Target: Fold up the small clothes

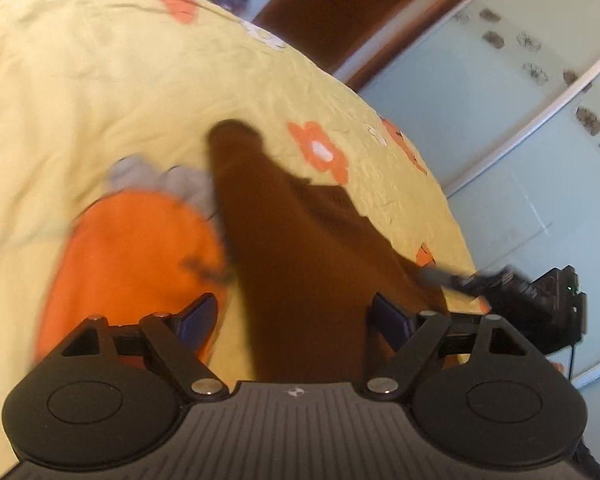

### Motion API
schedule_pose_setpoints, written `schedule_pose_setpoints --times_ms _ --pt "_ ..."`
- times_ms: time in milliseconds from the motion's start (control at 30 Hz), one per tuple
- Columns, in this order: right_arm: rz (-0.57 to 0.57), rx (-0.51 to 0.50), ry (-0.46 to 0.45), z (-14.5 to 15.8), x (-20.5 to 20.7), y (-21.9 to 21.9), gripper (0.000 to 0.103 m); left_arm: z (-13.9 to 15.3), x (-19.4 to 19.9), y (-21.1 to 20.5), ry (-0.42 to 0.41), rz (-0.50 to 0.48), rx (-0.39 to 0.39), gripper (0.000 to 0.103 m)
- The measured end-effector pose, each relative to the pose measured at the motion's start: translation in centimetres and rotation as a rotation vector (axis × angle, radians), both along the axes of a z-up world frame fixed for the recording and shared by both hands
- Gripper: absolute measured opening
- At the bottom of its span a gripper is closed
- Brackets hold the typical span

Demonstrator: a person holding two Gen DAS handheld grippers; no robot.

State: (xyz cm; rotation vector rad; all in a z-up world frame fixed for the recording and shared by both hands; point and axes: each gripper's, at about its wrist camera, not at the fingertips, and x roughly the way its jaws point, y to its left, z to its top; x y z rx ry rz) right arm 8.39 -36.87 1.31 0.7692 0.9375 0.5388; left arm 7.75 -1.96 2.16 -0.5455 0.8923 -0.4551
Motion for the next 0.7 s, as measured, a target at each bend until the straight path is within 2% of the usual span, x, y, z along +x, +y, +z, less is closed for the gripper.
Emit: schedule_pose_setpoints --times_ms 33,67,133,167,300,367,433,500,533,567,600,633,667,700 --pt "0.004 -0.009 0.018 -0.3 0.4 0.4 0.047 0.0 1.0 -0.8 0.02 -0.009 0.024 0.033" --pt "0.01 -0.021 0.046 -0.9 0.7 0.9 0.029 0.1 1.8 -1.2 0.047 -0.006 0.056 0.026" --pt "0.006 -0.036 0.016 -0.6 0.6 1.4 0.029 1.0 2.4 -1.2 0.024 -0.013 0.096 0.015" --pt "0.005 -0.054 -0.004 -0.1 0.3 1.8 0.029 1.8 2.4 -0.9 -0.007 -0.021 0.123 0.013" --pt "0.033 -0.007 -0.081 1.6 0.0 3.6 0.027 4.9 1.7 1.2 -0.139 -0.01 0.216 0.013" --pt "0.045 0.029 -0.11 2.0 0.8 5.2 0.027 5.9 1.9 2.5 -0.172 0.022 0.253 0.013" --pt "0.046 0.05 -0.117 2.1 2.0 6.9 0.028 5.8 2.9 3.4 -0.135 0.053 0.292 0.017" --pt "-0.002 0.046 -0.07 1.4 3.3 8.0 0.042 4.8 3.3 4.6 -0.082 0.083 0.325 0.019" --pt "-0.031 0.03 -0.046 1.0 3.7 8.2 0.047 4.4 2.9 5.5 -0.045 0.107 0.312 0.019" --pt "-0.052 0.02 -0.017 0.9 3.7 8.1 0.058 4.2 2.0 6.5 -0.027 0.121 0.267 0.022" --pt "-0.057 0.025 -0.001 1.1 3.3 7.9 0.064 4.1 0.6 7.4 -0.028 0.126 0.212 0.024" --pt "-0.044 0.042 -0.017 1.4 2.4 7.6 0.065 4.0 -1.2 8.4 -0.041 0.123 0.169 0.033" --pt "-0.023 0.051 -0.045 2.0 1.2 7.3 0.065 3.9 -2.8 8.9 -0.049 0.114 0.145 0.047" --pt "0.0 0.047 -0.065 2.6 0.0 7.0 0.065 3.9 -4.4 9.1 -0.06 0.107 0.132 0.053"
